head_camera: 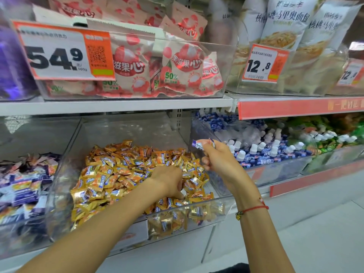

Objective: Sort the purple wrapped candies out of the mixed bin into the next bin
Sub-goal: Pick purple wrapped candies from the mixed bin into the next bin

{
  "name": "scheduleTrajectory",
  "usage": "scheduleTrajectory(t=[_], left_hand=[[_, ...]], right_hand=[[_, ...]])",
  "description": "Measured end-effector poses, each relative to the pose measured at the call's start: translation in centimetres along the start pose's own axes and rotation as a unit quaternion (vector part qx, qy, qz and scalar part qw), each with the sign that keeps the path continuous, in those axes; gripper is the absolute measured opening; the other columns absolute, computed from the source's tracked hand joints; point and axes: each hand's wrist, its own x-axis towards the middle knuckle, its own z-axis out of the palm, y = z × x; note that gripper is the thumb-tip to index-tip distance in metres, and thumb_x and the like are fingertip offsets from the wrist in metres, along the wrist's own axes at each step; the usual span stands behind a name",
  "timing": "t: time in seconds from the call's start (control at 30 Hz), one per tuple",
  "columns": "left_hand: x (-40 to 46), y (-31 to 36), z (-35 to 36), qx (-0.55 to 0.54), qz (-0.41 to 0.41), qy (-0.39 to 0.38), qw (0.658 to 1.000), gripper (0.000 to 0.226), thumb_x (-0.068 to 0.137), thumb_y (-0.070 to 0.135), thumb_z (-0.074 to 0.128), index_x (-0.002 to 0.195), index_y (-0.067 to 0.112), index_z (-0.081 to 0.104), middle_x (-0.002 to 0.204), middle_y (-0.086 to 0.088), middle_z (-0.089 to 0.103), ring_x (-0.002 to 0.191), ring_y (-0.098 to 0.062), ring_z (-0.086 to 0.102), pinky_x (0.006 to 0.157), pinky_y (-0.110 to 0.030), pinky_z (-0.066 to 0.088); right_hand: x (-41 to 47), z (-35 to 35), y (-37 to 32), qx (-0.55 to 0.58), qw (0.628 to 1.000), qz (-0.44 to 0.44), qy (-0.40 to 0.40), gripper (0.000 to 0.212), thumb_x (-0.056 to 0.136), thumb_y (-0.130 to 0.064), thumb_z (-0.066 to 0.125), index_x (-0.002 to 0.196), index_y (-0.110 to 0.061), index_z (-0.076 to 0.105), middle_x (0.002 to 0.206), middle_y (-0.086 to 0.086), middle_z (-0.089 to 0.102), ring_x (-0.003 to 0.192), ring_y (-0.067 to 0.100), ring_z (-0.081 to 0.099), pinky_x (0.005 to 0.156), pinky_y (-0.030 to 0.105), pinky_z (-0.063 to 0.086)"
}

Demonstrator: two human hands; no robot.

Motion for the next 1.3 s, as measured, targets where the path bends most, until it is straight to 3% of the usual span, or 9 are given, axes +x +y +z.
scheduleTrajectory(t=[0.13,0.23,0.3,0.43,0.8,0.93,1.0,1.13,1.3], left_hand=[[-1.8,-1.4,-1.1,-0.193,-0.033,0.08,0.977,0.025,0.087,0.044,0.067,0.099,0.023,0.066,0.092,0.008,0.07,0.08,-0.006,0.063,0.067,-0.027,0.047],[-3.9,-1.4,-2.6,-0.5,-0.056,0.126,0.855,0.02,0.088,0.03,0.069,0.103,0.018,0.067,0.077,-0.001,0.074,0.053,0.003,0.06,0.055,-0.017,0.047],[-4.8,-0.7,-3.3,-0.607,-0.065,0.137,0.78,0.016,0.088,0.026,0.068,0.102,0.019,0.068,0.077,-0.002,0.075,0.062,0.0,0.067,0.056,-0.017,0.05],[-5.4,0.0,-4.0,-0.646,-0.076,0.186,0.737,0.006,0.088,0.027,0.068,0.093,0.024,0.07,0.073,0.006,0.074,0.063,0.004,0.066,0.056,-0.014,0.051],[-4.7,-1.7,-3.5,-0.564,0.037,0.111,0.817,0.028,0.088,0.015,0.068,0.116,0.021,0.066,0.097,0.002,0.075,0.087,-0.004,0.07,0.065,-0.015,0.054],[-1.2,-3.0,-1.1,-0.273,0.076,0.096,0.954,0.032,0.09,0.013,0.064,0.118,0.029,0.066,0.121,0.009,0.065,0.109,-0.005,0.06,0.095,-0.033,0.05],[0.5,-2.4,-0.1,-0.105,0.128,0.053,0.985,0.034,0.092,0.021,0.06,0.123,0.034,0.061,0.131,0.01,0.057,0.12,-0.01,0.051,0.099,-0.032,0.042],[2.5,-2.4,0.1,0.072,0.123,0.071,0.987,0.04,0.092,0.046,0.056,0.131,0.035,0.055,0.128,0.004,0.047,0.122,-0.017,0.04,0.096,-0.033,0.035],[2.5,-4.4,-0.1,0.078,0.011,0.082,0.994,0.042,0.097,0.053,0.041,0.132,0.035,0.055,0.137,0.002,0.048,0.132,-0.022,0.038,0.105,-0.04,0.032]], right_hand=[[0.0,0.0,0.1,-0.033,0.999,-0.005,0.007,0.023,0.104,-0.027,0.04,0.111,-0.012,0.055,0.056,-0.005,0.04,0.055,0.012,0.041,0.059,0.03,0.038],[0.1,0.1,0.1,-0.054,0.998,-0.017,0.026,0.024,0.103,-0.027,0.04,0.11,-0.01,0.055,0.062,0.0,0.043,0.062,0.017,0.044,0.065,0.035,0.039],[0.1,0.5,0.2,-0.062,0.998,-0.018,0.017,0.024,0.103,-0.027,0.039,0.109,-0.011,0.056,0.066,0.001,0.046,0.063,0.016,0.045,0.065,0.034,0.04],[0.0,1.1,-0.1,-0.022,1.0,-0.004,-0.013,0.022,0.104,-0.03,0.039,0.095,-0.019,0.055,0.068,0.0,0.046,0.059,0.012,0.046,0.059,0.027,0.041],[-0.3,0.3,-0.1,-0.061,0.997,-0.051,-0.016,0.035,0.097,-0.036,0.055,0.086,-0.004,0.064,0.042,-0.017,0.037,0.042,0.002,0.035,0.05,0.021,0.029],[-0.5,0.2,-0.5,-0.045,0.998,-0.042,0.0,0.037,0.098,-0.044,0.046,0.08,-0.015,0.06,0.044,-0.012,0.046,0.04,0.0,0.04,0.05,0.02,0.032],[-0.6,0.2,-0.8,-0.034,0.999,-0.034,-0.006,0.038,0.098,-0.044,0.044,0.082,-0.013,0.058,0.045,-0.005,0.048,0.036,0.002,0.042,0.045,0.018,0.036],[-0.6,0.3,-1.1,-0.005,1.0,-0.021,-0.005,0.036,0.099,-0.044,0.043,0.083,-0.014,0.054,0.047,-0.004,0.052,0.039,0.006,0.045,0.044,0.016,0.037],[-0.2,-0.4,-0.9,0.003,1.0,-0.005,0.011,0.037,0.099,-0.047,0.04,0.091,-0.015,0.057,0.049,-0.006,0.057,0.054,0.015,0.054,0.055,0.027,0.042]])
